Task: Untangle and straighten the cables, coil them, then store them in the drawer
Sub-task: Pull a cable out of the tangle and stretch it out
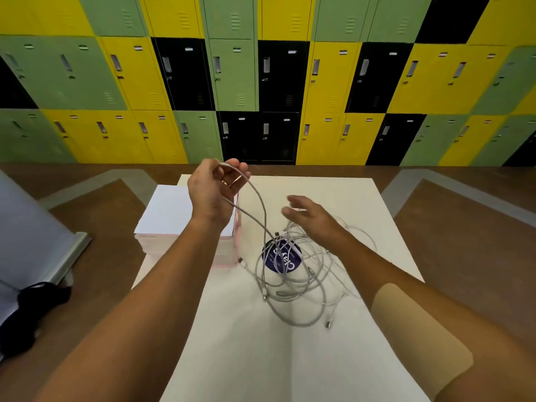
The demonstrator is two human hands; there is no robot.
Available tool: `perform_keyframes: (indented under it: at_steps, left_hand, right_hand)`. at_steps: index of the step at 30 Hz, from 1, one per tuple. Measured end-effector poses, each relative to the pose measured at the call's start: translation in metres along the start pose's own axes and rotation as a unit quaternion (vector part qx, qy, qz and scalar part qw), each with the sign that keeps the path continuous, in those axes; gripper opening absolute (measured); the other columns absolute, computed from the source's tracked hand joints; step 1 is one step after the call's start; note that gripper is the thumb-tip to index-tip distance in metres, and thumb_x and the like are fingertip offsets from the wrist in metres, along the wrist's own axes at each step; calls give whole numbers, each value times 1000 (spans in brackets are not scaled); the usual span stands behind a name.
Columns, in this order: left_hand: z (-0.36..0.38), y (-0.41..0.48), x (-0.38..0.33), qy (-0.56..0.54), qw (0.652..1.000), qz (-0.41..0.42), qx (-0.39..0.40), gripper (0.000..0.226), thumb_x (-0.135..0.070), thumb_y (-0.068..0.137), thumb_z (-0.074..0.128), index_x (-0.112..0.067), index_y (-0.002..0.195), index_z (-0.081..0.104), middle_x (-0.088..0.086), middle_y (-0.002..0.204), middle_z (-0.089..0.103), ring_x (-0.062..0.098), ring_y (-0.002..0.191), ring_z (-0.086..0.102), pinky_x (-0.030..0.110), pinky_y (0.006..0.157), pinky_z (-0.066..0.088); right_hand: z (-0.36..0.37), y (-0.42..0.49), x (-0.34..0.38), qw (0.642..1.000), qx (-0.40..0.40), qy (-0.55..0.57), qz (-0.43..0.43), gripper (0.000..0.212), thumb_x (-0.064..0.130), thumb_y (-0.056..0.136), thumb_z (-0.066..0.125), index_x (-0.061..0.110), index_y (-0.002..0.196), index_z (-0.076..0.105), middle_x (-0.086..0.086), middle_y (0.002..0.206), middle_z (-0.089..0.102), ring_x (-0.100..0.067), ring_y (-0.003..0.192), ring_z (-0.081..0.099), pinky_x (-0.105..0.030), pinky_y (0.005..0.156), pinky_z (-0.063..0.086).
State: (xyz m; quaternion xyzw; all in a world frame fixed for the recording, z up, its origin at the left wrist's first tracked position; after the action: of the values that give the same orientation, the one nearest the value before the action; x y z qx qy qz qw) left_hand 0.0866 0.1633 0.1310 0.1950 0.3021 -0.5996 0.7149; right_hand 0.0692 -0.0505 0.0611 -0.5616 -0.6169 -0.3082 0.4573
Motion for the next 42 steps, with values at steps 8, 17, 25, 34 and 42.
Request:
perform_keyframes:
  at_steps: [8, 17, 25, 34, 42]
  left_hand:
    - [-62, -3, -14, -62, 994, -15, -86, 34, -38, 101, 48, -14, 77, 54, 7, 94, 71, 25, 89, 72, 38, 79, 55]
    - [-129, -91, 46, 332, 933, -117, 77, 45, -50, 96, 50, -12, 117, 62, 6, 111, 73, 30, 97, 72, 48, 84, 53]
    - [-215, -143, 102, 535, 819, -164, 131, 28, -32, 98, 58, -11, 84, 70, -2, 56, 53, 15, 51, 46, 29, 57, 41]
    - [-255, -135, 97, 655, 722, -168, 146, 13, -22, 93, 62, -28, 95, 74, -9, 81, 70, -1, 57, 54, 21, 64, 44]
    - [-250, -132, 98, 661, 711, -170, 169, 17, -13, 96, 54, -21, 96, 69, -8, 80, 75, -2, 49, 54, 19, 59, 46]
  right_hand:
    - [113, -13, 7, 989, 138, 34, 27, 15, 26, 95, 65, 11, 100, 66, -8, 83, 70, -25, 79, 69, -36, 73, 49]
    - [115, -13, 18, 964, 40, 239, 107, 32, 27, 107, 40, 1, 98, 55, -20, 70, 63, -41, 66, 69, -44, 60, 59]
    - [105, -21, -37, 938, -93, 284, 177, 28, 22, 106, 40, 3, 92, 54, -19, 67, 62, -37, 62, 67, -44, 59, 60]
    - [91, -70, -155, 913, -154, 91, 367, 45, 30, 89, 70, -2, 117, 53, -23, 102, 63, -37, 77, 67, -47, 65, 60]
    - [151, -61, -78, 962, -8, -273, -2, 26, 28, 87, 69, 21, 112, 66, 1, 109, 59, -20, 109, 49, -36, 90, 47]
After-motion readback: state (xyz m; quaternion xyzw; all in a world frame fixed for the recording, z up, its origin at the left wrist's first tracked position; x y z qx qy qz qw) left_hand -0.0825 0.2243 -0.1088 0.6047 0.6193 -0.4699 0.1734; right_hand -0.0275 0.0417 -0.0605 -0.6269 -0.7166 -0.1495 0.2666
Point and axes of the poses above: each hand's wrist, its own y-axis towards the middle knuckle, its own z-axis out of the palm, x = y × z, the point moved 9 cm from there along y, towards the middle knuckle
